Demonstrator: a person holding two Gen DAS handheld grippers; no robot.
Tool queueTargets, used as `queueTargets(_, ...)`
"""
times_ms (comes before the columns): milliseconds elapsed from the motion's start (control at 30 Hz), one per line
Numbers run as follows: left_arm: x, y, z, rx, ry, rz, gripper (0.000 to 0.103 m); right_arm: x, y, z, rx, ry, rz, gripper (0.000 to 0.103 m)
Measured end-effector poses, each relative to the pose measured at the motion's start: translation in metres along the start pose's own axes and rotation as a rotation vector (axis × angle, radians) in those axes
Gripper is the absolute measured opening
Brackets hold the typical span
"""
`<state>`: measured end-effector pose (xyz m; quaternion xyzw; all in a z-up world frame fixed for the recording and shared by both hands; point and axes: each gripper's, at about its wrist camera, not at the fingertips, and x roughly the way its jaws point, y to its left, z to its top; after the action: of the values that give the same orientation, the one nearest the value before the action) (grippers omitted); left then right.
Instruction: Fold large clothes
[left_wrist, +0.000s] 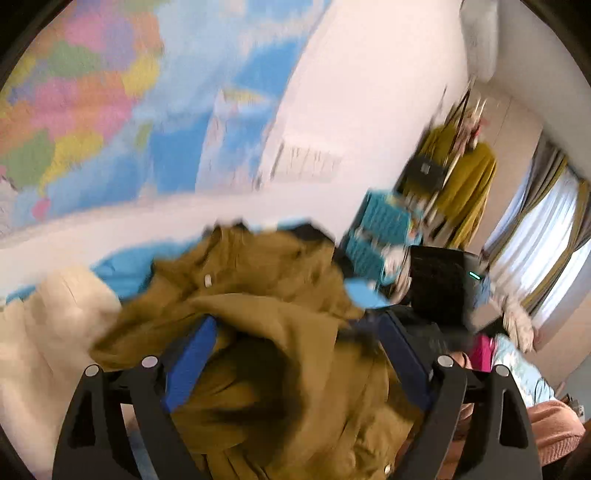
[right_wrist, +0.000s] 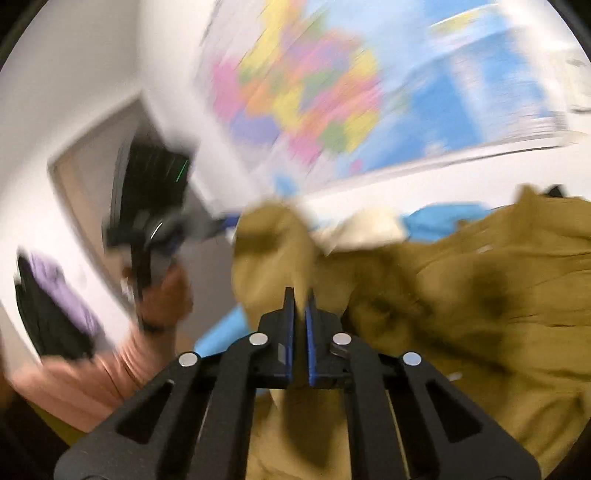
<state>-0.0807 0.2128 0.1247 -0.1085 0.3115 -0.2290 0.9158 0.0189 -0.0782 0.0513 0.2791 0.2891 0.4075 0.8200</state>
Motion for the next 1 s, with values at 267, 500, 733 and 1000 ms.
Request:
queueTargets(267,0.054,0.065,-0.041,-0.096,0.131,0.365,0.085,-0.022,-0.116,-0.013,0.248,0.047,-0.322,0.026)
queueTargets(500,0.088,0.110,-0.079,-0.159,0.223,0.431,0.084,-0.013,-0.054,-0.044,0.034,0.126,-0.249,0.091)
queueTargets(733,0.114,0.126,-0.044,-0.165,0.213,0.486,0.046,0.074,0.017,-0.105,-0.442,0.415,-0.369,0.097)
queueTargets(1000,0.124,0.110,-0.013,-0.050,0.184,0.621,0.058,-0.005,-0.031,-0.048,-0.171,0.205,-0.358,0.005)
